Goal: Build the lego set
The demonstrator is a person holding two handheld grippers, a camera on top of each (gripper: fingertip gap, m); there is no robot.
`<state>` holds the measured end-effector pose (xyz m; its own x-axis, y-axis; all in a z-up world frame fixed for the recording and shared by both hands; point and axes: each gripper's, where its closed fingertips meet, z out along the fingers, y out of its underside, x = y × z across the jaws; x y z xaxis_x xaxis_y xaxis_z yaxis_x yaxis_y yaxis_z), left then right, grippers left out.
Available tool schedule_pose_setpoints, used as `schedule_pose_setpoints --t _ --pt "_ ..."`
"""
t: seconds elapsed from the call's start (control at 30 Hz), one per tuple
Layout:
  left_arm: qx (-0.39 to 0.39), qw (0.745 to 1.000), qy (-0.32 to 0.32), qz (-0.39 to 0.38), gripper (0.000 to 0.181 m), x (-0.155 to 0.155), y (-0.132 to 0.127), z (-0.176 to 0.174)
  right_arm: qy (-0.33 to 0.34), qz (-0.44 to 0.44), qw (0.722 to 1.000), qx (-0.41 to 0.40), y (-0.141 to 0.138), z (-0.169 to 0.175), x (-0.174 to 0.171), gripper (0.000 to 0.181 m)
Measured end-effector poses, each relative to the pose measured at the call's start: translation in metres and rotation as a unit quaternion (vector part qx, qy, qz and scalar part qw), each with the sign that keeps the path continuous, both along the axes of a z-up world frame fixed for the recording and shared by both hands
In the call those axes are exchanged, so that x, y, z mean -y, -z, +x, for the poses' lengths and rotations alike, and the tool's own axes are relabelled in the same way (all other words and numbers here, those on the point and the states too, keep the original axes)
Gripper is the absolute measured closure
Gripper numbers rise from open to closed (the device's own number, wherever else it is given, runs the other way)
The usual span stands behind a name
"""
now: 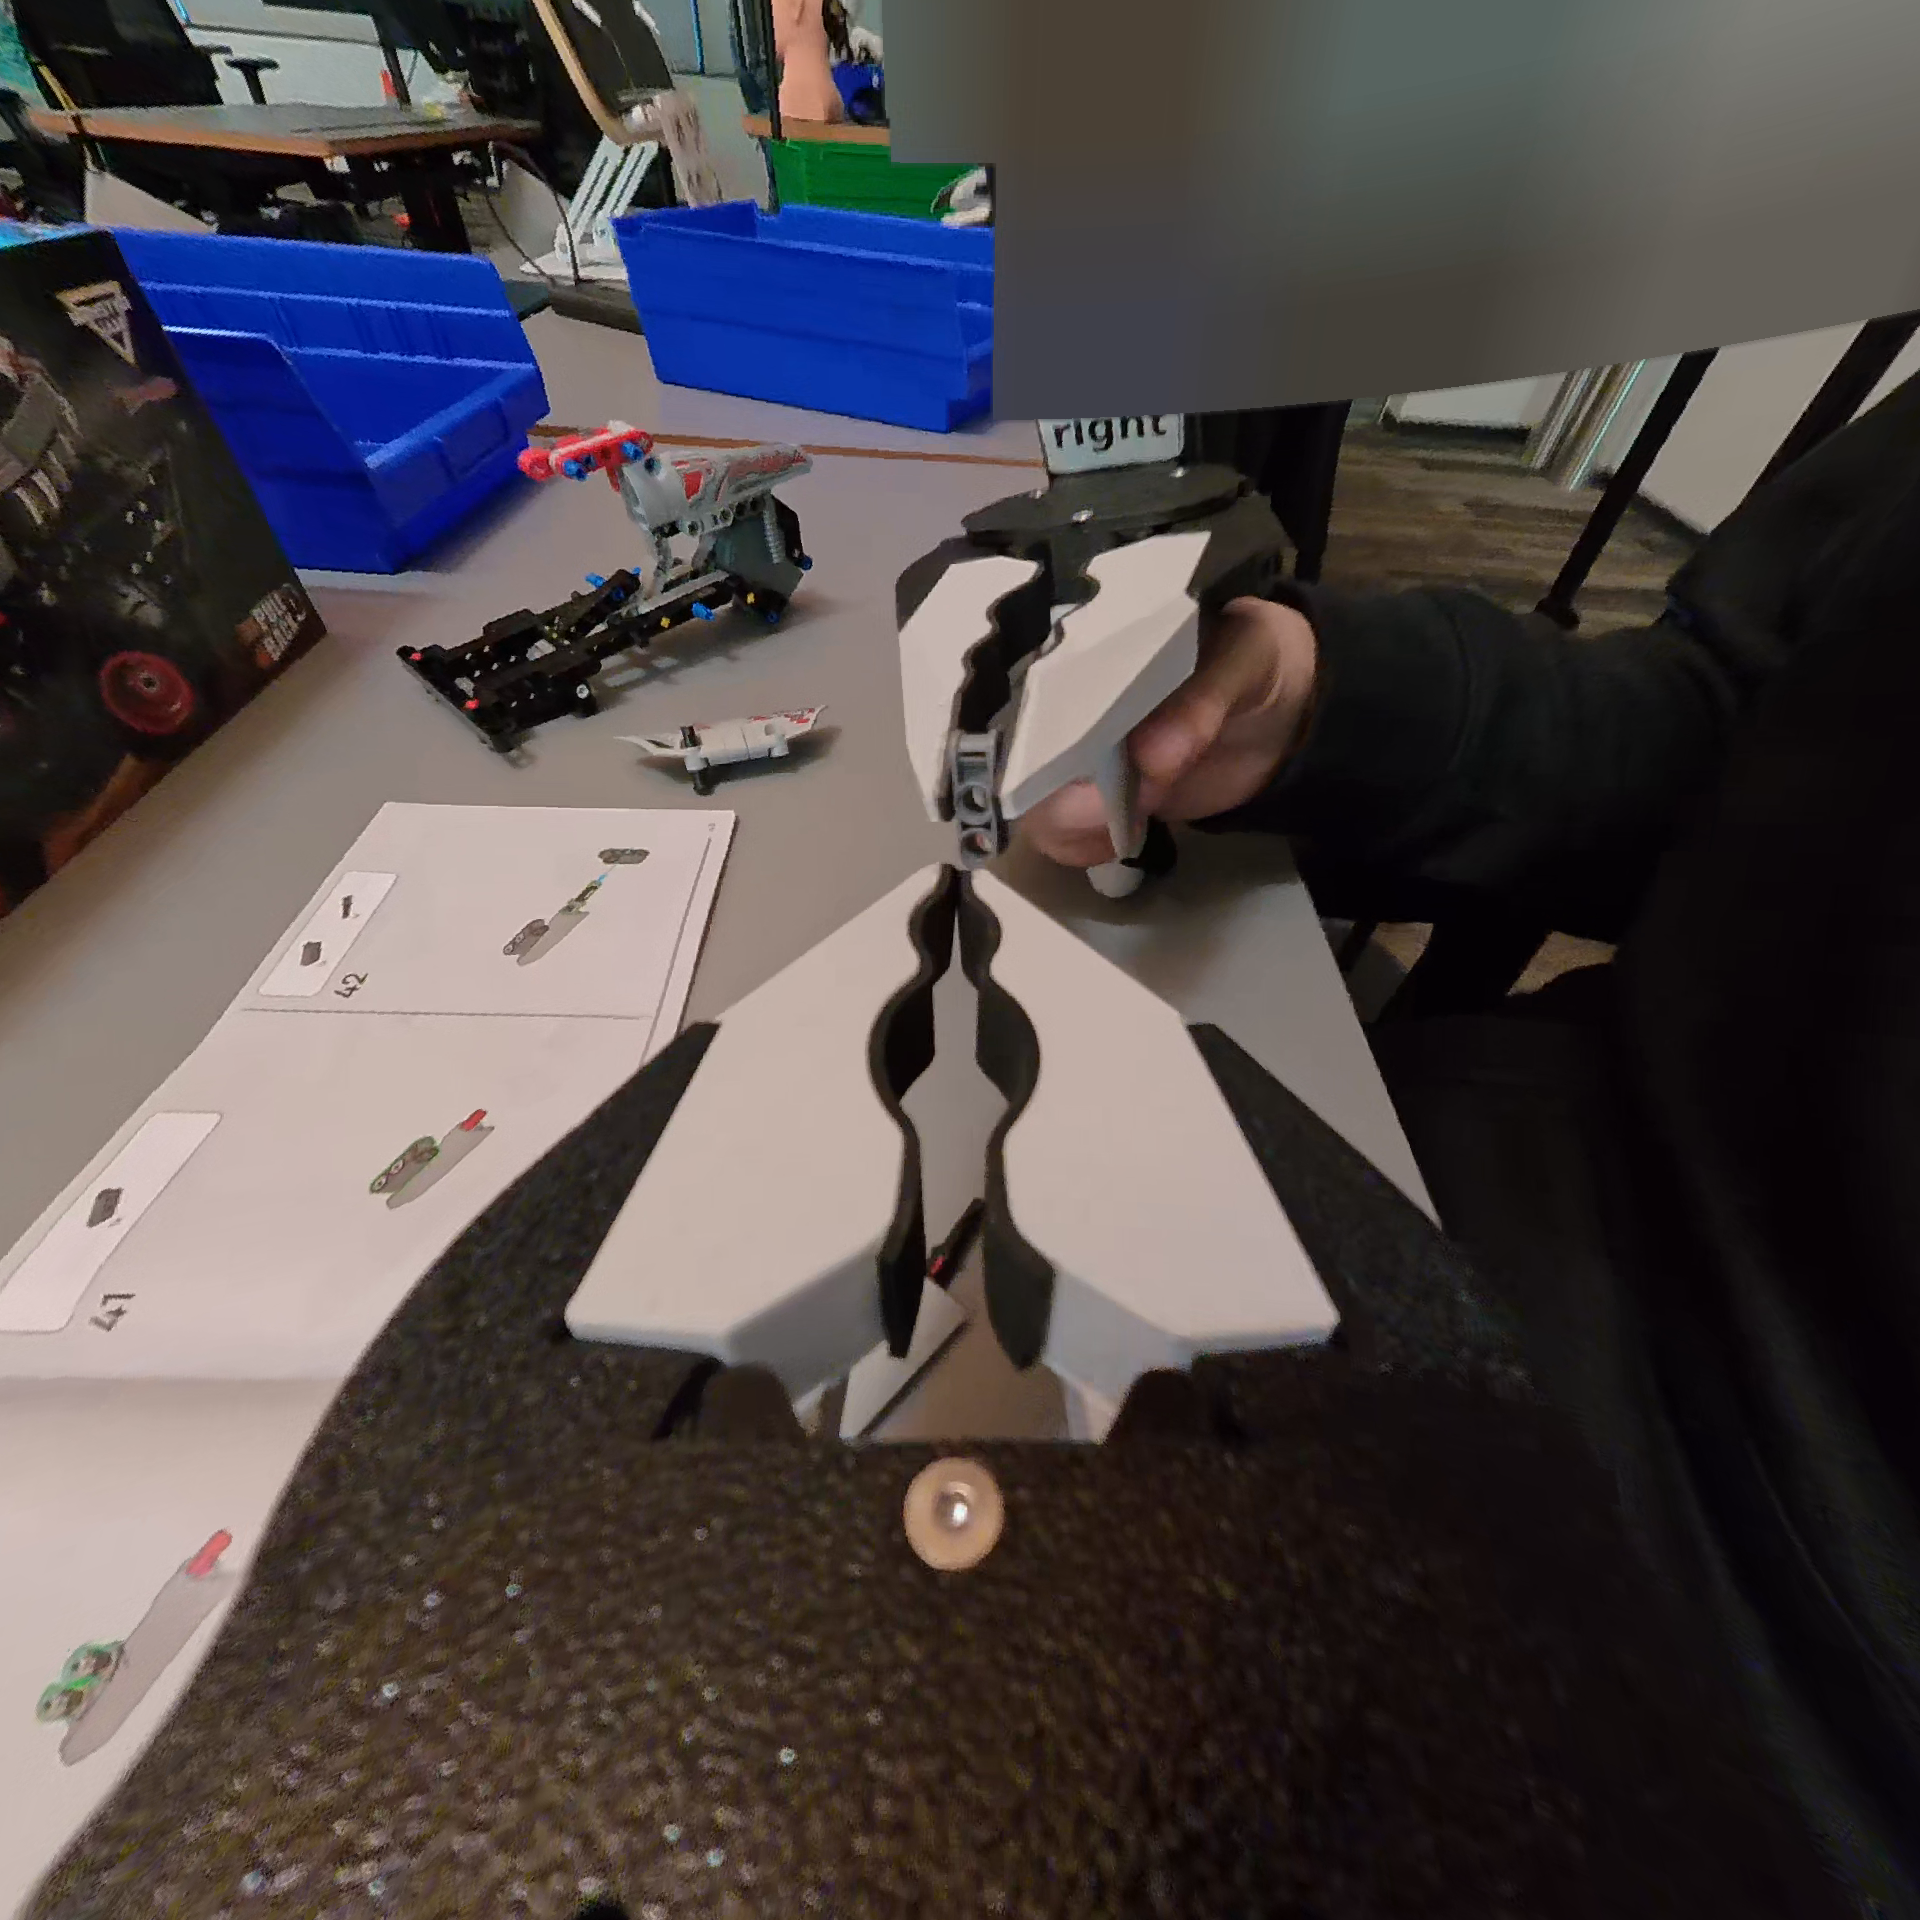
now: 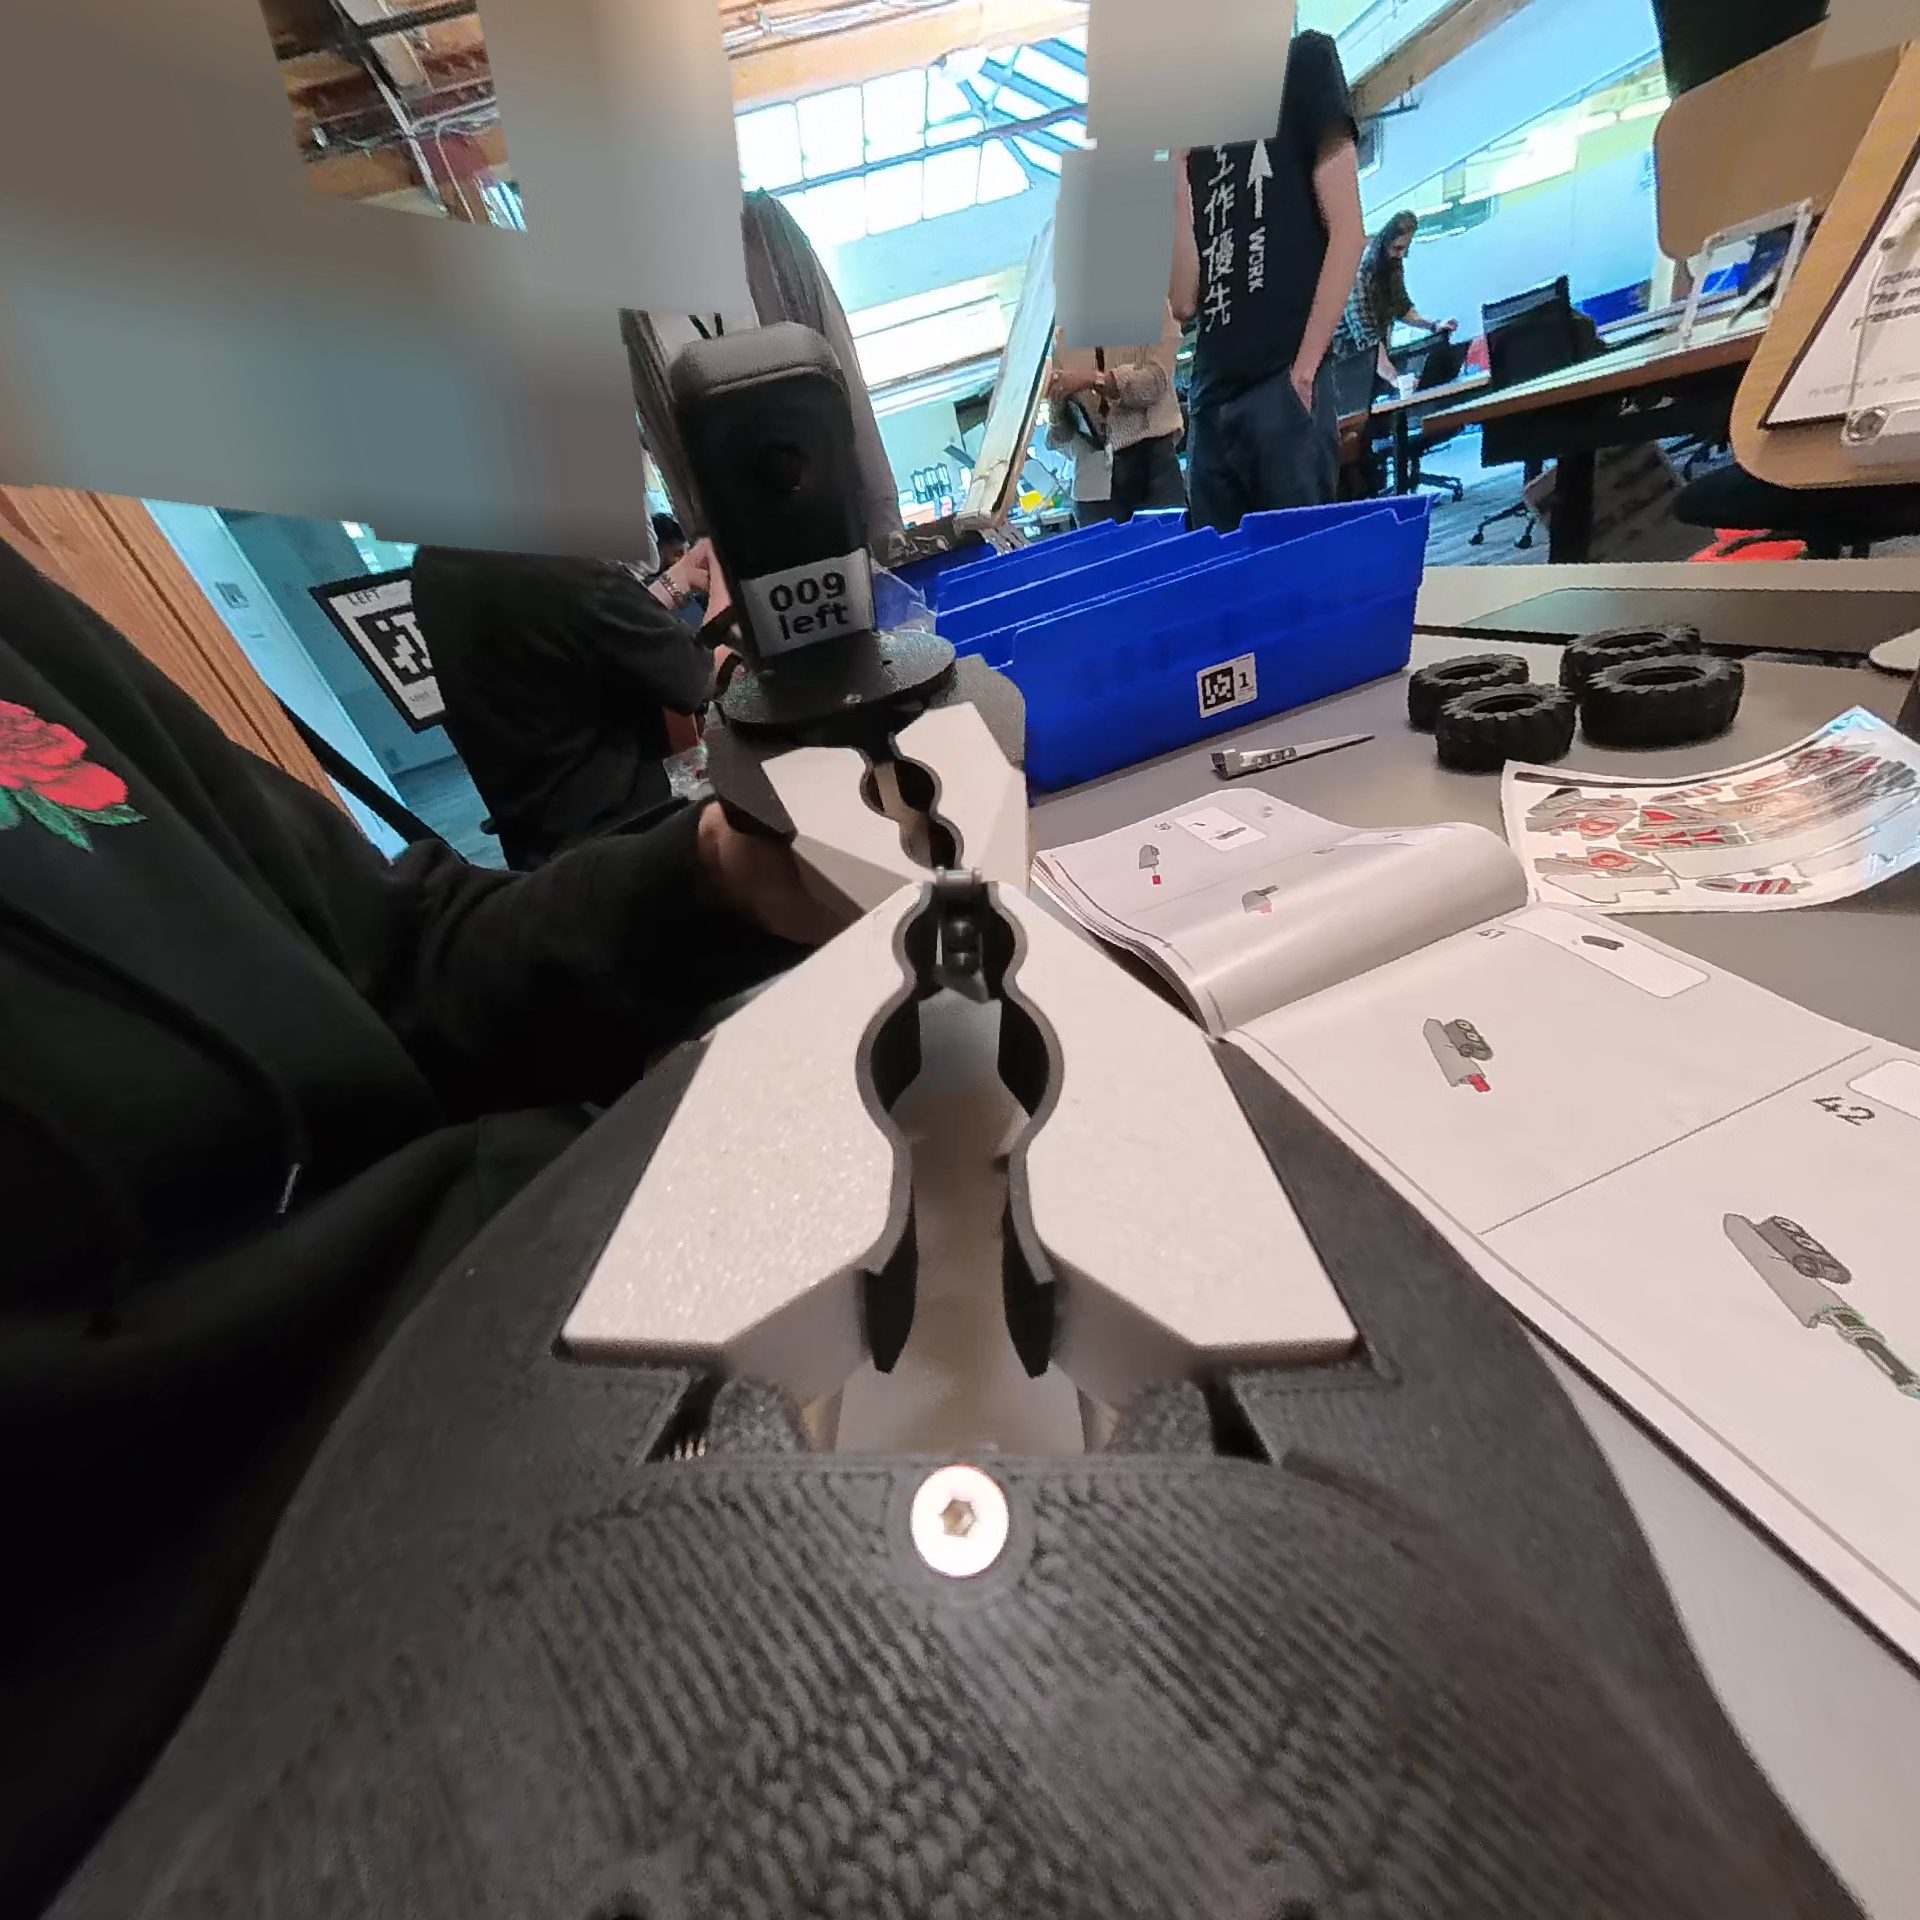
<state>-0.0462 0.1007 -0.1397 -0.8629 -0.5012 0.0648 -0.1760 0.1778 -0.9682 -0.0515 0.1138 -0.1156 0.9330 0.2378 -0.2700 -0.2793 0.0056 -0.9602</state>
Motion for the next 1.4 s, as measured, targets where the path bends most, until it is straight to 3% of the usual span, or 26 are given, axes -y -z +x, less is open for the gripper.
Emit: schedule_pose_setpoints --t 0.13,0.27,0.3,0.37,0.7,1.17,1.4 --pt "-0.008 0.999 0.001 -0.042 0.181 -0.001 -0.007 0.001 0.005 0.011 1.0 -0.012 -0.003 0.004 0.002 0.175" --pt "-0.019 0.999 0.014 -0.025 0.181 0.0 0.0 -0.003 0.008 0.002 1.0 0.009 0.0 0.003 0.0 0.175" --pt "-0.02 1.0 0.011 -0.014 0.169 0.0 0.002 -0.002 0.006 0.0 1.0 0.01 0.0 0.002 0.0 0.175" --pt "-0.019 1.0 0.01 0.002 0.164 -0.001 0.004 -0.002 0.005 -0.003 1.0 0.01 0.001 0.002 -0.001 0.175" --pt "-0.016 0.999 0.015 -0.023 0.175 -0.002 -0.004 -0.005 -0.002 -0.007 1.0 0.021 0.002 -0.002 -0.002 0.175" --pt "-0.034 0.998 -0.011 -0.055 0.177 0.003 -0.005 0.003 0.012 0.004 1.0 -0.002 0.0 0.006 -0.001 0.175" --pt "-0.065 0.991 -0.013 -0.119 0.177 0.005 -0.01 0.005 0.017 0.008 1.0 -0.008 -0.001 0.008 -0.001 0.175"
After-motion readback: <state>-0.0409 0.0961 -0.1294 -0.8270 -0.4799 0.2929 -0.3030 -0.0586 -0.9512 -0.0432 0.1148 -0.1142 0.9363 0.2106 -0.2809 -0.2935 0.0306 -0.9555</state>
